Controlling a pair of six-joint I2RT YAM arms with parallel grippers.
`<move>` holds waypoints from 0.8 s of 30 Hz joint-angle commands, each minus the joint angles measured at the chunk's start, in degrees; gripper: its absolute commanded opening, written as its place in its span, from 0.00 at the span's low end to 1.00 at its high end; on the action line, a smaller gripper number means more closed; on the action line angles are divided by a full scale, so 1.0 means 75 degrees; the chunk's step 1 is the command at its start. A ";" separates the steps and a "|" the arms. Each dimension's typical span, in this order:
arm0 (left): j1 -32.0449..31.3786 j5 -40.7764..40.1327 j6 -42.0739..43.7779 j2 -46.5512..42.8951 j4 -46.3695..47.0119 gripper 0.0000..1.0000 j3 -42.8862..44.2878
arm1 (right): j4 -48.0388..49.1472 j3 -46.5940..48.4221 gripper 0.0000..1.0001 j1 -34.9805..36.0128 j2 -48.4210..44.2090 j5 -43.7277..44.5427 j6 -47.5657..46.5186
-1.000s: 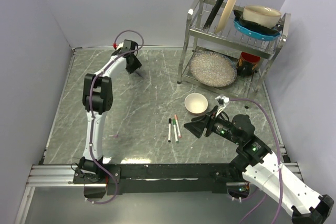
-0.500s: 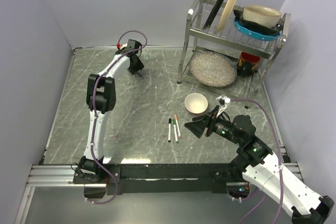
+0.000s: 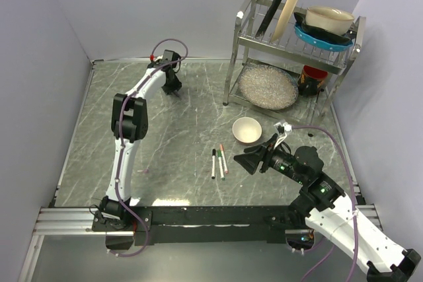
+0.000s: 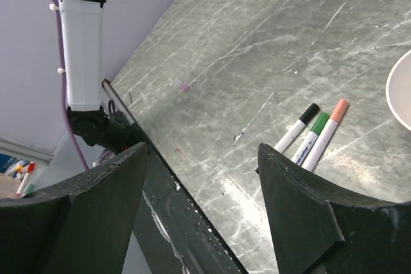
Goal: Insert the pens into the pen caps
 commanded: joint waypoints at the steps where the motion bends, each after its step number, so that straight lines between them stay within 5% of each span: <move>1: 0.0046 -0.0090 0.0229 0.0008 -0.0178 0.39 0.0067 | -0.0032 0.0367 0.77 -0.0019 -0.0092 0.0162 -0.0161; 9: 0.0351 0.0344 0.0558 0.0313 -0.0225 0.38 0.0360 | -0.0220 0.0461 0.77 -0.0007 -0.0327 0.0244 -0.0138; 24: 0.0316 0.0590 0.1178 -0.0343 -0.0014 0.18 -0.0670 | -0.0009 0.0426 0.77 -0.0007 -0.0092 0.0104 0.0132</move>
